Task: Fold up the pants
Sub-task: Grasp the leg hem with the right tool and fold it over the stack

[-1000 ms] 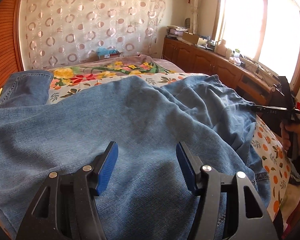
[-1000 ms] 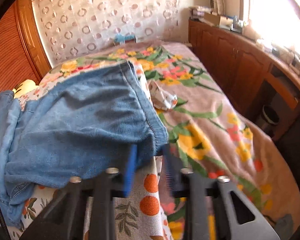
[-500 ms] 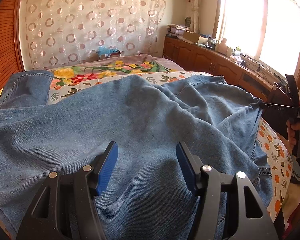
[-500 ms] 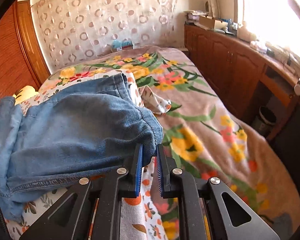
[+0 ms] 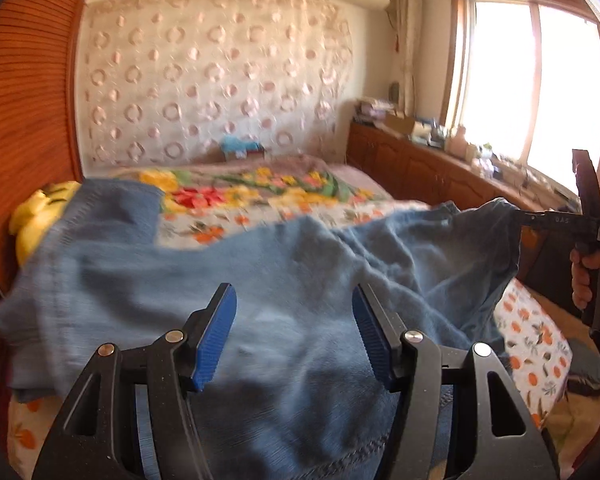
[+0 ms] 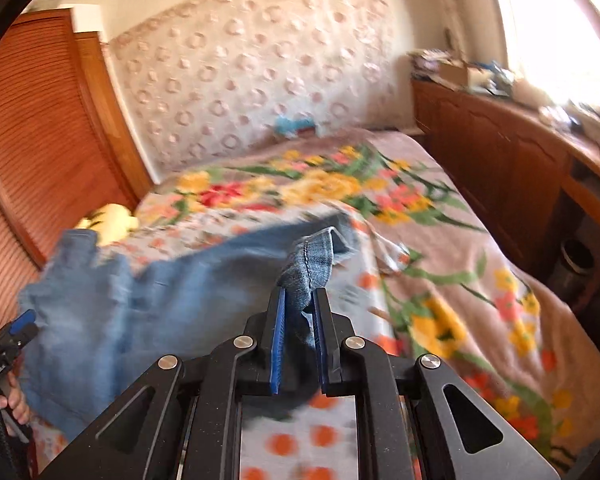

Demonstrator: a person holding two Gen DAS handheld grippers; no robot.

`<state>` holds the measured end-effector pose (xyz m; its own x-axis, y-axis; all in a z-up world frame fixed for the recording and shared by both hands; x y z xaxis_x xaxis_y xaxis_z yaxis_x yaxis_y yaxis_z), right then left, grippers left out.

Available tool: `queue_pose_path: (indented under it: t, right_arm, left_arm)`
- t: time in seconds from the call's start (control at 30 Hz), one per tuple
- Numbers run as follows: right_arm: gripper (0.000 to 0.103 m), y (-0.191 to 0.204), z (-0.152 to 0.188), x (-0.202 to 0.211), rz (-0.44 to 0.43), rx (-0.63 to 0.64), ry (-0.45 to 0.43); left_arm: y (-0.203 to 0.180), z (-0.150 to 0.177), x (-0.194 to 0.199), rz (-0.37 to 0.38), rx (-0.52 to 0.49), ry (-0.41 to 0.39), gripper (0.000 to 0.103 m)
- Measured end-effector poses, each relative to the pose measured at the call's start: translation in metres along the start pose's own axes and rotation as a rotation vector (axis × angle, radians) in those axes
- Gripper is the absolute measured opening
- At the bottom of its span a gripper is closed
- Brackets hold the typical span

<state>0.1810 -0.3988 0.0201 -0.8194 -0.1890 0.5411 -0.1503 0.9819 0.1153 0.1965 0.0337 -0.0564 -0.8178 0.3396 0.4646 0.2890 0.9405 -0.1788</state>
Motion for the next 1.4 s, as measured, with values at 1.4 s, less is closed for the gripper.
queue_pose_path:
  t: [1.4]
  right_arm:
    - [0.042, 0.239, 0.093, 0.087, -0.416, 0.398, 0.114]
  left_arm:
    - [0.041, 0.042, 0.076, -0.1, 0.029, 0.055, 0.061]
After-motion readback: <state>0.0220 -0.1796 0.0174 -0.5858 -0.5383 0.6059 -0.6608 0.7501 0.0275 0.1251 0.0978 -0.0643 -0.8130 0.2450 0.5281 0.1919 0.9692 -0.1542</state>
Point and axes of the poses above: each gripper's, at about its wrist camera, not at the fingertips, and x roughly against the way its jaws point, y to its left, z to its underside, the point moved 3 cm from there along -x, roughly the way its jaws point, and after that the axes turned 8 degrees about z, right-handed, at the moved point
